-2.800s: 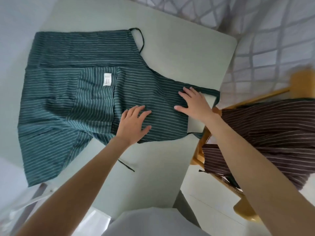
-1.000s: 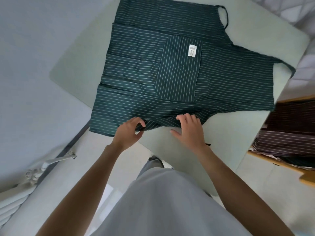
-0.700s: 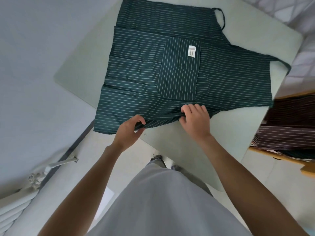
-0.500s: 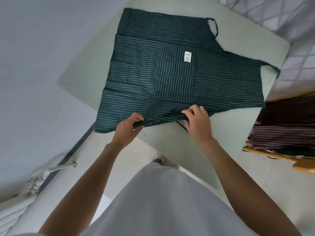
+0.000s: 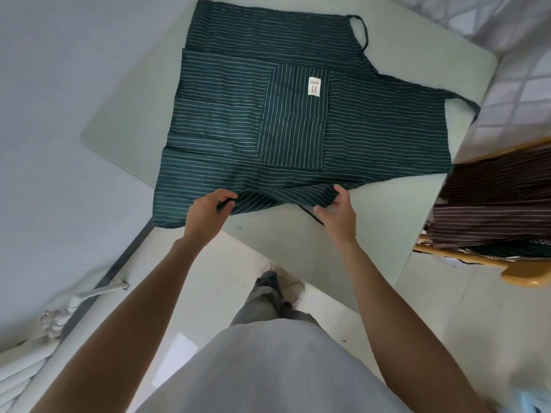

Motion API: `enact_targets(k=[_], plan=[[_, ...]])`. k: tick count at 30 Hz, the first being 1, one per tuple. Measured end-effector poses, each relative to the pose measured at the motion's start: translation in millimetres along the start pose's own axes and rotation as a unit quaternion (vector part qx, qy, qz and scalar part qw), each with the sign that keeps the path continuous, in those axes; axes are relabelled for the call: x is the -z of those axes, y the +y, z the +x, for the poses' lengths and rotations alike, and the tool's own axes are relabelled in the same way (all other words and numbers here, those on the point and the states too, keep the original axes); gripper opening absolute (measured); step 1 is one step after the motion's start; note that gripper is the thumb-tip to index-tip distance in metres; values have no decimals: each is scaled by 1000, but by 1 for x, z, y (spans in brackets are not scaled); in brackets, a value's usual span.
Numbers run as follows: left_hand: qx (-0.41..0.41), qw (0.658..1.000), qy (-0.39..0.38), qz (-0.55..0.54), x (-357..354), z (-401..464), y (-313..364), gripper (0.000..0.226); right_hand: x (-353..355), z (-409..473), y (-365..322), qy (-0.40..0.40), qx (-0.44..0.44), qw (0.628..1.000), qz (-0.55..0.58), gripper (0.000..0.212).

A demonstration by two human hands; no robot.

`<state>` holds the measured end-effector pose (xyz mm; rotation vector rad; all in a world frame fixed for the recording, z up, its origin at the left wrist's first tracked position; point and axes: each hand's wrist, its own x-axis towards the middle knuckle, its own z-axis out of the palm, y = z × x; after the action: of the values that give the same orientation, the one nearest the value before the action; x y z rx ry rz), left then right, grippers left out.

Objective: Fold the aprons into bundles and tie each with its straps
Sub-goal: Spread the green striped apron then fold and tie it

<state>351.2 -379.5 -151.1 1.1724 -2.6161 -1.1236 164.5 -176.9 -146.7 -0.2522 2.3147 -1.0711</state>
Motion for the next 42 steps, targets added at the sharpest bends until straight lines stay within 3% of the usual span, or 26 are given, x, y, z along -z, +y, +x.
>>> enact_targets(k=[4, 7, 11, 14, 17, 19, 24, 34, 42], plan=[[-9, 1000, 5, -1, -1, 4, 2, 19, 2, 2, -10, -51, 47, 997, 25, 47], [-4, 1000, 8, -11, 0, 7, 6, 19, 9, 3, -19, -40, 88, 995, -3, 29], [-20, 999, -14, -27, 1, 6, 8, 17, 28, 1, -28, -45, 72, 995, 54, 22], [-38, 998, -34, 21, 1, 0, 5, 14, 49, -8, -33, -47, 139, 984, -104, 32], [-56, 991, -72, 98, 1, -10, -7, 10, 66, -18, -21, -101, 202, 915, -335, 38], [-63, 988, -67, 123, 3, -21, -17, 9, 70, -22, -9, -71, 248, 881, -397, 26], [-41, 984, 19, 175, 12, -48, -30, 14, 73, -31, 16, -57, 332, 869, -362, 18], [66, 987, 91, 116, 7, -129, -18, 18, 91, -81, 65, -122, 295, 884, -342, 25], [-49, 977, 181, 100, 38, -112, 14, 9, 120, -61, 33, -54, 306, 922, -231, 25]])
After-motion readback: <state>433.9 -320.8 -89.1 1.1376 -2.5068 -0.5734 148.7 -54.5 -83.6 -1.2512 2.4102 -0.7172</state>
